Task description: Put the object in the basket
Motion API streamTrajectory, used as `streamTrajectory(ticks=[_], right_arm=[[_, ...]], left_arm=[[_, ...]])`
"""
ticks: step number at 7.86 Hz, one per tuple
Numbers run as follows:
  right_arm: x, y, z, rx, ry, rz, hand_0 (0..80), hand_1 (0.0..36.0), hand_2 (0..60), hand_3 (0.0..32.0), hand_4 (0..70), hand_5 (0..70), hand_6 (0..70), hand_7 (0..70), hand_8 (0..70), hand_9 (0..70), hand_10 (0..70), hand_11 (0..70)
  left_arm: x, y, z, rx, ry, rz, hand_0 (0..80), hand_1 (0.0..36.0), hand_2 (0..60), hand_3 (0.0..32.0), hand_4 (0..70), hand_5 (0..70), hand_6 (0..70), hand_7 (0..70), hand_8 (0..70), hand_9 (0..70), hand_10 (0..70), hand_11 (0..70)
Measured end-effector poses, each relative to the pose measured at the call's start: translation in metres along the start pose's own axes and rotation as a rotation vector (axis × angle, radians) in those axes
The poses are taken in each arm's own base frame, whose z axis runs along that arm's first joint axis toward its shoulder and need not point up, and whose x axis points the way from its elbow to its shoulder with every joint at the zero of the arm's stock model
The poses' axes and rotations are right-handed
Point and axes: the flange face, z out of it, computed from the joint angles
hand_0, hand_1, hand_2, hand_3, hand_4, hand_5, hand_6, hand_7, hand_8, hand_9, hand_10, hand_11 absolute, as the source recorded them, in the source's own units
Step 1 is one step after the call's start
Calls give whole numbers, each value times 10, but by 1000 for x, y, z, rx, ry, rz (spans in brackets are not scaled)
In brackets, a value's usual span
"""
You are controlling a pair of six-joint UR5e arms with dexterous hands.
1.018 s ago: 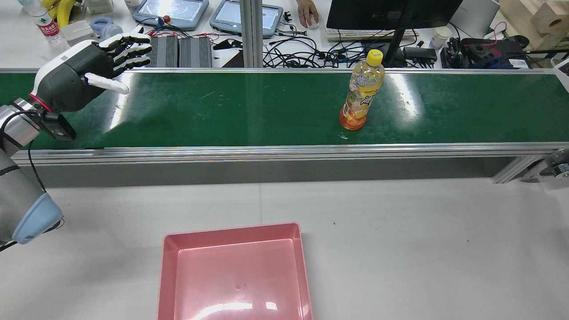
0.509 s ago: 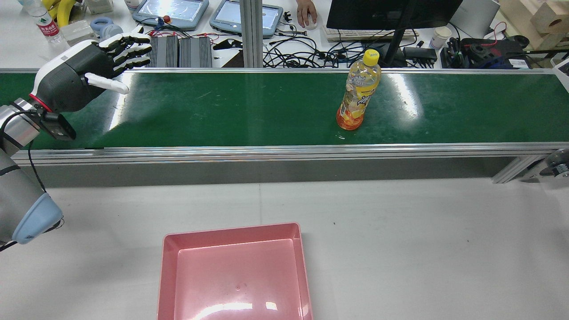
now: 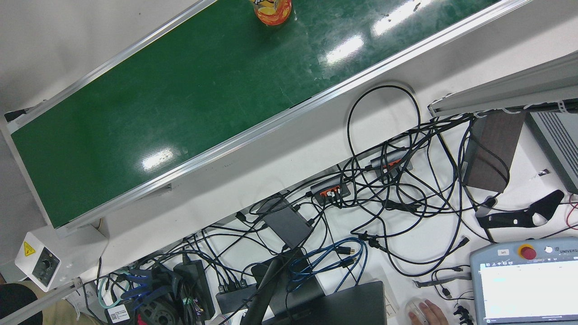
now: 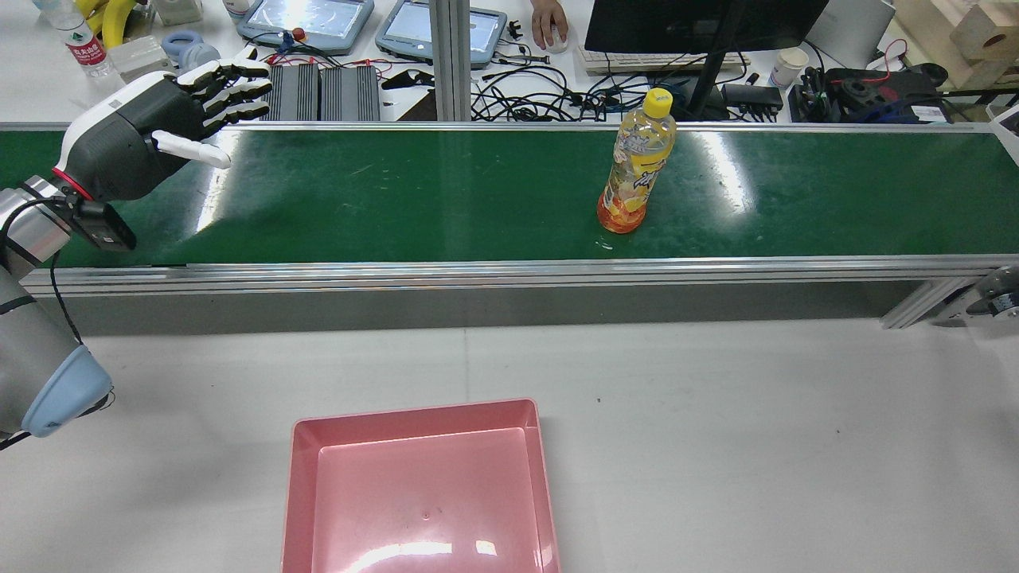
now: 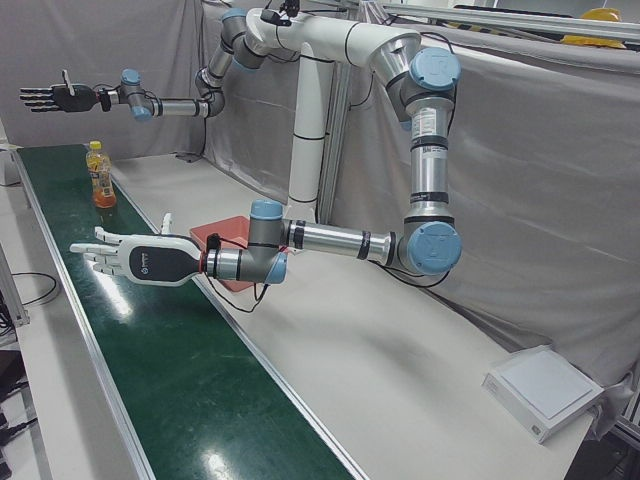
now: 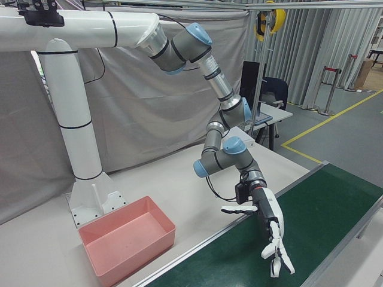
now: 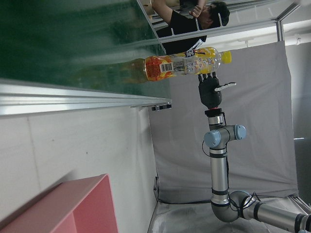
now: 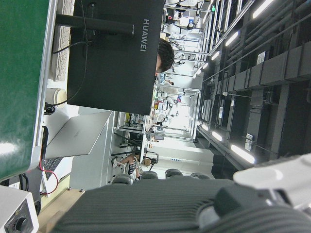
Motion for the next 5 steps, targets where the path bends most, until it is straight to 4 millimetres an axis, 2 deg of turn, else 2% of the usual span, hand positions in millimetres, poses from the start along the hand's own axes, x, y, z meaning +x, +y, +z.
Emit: streamTrajectory(ticks=[5], right_arm=[[0,0,0,0,0,0,0,0,0,0,0,0,0,0,0,0,0,0]], left_arm=[[0,0,0,0,0,0,524,142,1,24,132,271,19,20,112,119,99,158]])
